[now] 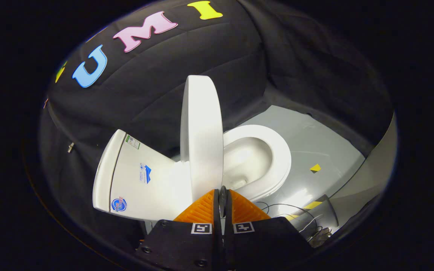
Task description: Open the toilet lid.
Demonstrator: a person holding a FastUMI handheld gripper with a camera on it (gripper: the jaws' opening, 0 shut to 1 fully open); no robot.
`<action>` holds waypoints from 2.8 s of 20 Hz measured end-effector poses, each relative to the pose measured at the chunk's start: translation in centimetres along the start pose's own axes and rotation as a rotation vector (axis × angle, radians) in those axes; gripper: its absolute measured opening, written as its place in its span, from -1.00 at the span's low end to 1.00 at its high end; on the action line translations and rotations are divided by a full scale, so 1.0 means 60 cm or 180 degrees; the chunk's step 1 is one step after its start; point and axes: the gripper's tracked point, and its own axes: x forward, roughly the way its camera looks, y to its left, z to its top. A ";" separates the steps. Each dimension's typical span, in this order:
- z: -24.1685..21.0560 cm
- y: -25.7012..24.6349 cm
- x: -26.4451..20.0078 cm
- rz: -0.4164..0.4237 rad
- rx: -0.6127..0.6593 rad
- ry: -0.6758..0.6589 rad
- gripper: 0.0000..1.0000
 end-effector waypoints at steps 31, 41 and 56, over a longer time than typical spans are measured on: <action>-0.121 0.383 -0.037 -0.0334 -0.1682 -0.0864 -0.80; -0.135 0.395 -0.029 -0.0333 -0.1843 -0.0944 -0.68; -0.066 0.441 -0.146 0.0079 -0.1872 -0.1452 0.98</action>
